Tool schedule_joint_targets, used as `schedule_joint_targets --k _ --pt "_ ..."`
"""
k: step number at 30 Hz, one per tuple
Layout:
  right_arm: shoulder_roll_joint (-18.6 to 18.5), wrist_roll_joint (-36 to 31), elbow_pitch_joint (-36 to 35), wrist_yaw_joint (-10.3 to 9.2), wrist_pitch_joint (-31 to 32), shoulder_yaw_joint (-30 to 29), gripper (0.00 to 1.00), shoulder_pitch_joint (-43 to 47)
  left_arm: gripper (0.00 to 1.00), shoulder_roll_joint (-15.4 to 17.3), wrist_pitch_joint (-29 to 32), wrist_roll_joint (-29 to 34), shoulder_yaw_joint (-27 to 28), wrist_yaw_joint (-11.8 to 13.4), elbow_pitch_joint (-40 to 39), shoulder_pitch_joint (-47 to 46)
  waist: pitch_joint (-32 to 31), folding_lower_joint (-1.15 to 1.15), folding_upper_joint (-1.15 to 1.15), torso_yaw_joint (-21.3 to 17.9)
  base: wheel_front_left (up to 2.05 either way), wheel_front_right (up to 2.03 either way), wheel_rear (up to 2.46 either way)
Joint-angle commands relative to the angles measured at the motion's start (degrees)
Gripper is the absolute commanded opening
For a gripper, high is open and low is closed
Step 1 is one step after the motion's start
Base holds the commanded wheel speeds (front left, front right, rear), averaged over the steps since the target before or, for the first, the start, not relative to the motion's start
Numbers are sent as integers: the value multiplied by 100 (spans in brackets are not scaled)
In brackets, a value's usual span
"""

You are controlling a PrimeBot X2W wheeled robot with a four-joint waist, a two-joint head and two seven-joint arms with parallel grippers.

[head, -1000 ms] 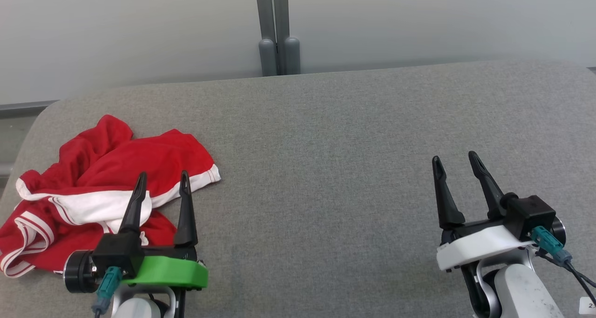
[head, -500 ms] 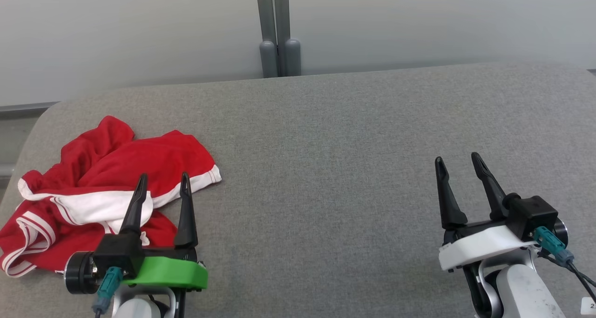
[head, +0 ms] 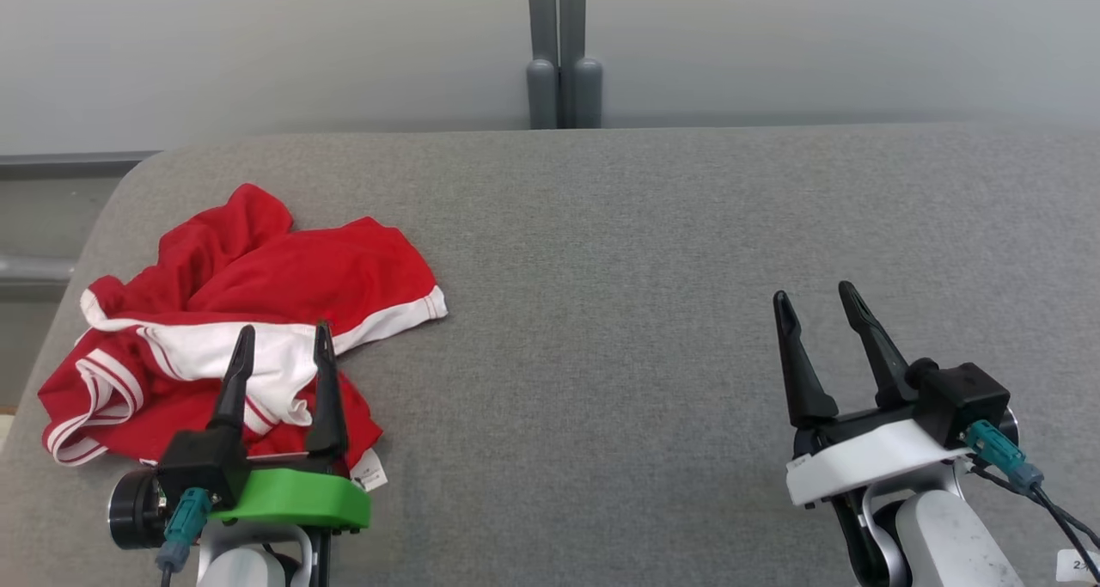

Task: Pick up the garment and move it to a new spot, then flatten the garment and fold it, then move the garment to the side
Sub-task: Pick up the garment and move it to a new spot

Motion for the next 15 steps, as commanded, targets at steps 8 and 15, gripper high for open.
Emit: schedule_joint_targets --k 8,15 --pt "-64 172 -20 2 -17 218 100 74 100 37 -19 -86 87 35 95 -18 -1 0 0 733 0 0 0" --pt "-78 232 -6 2 -17 299 100 103 100 36 -19 -122 157 50 162 48 -48 0 0 1244 0 0 0"
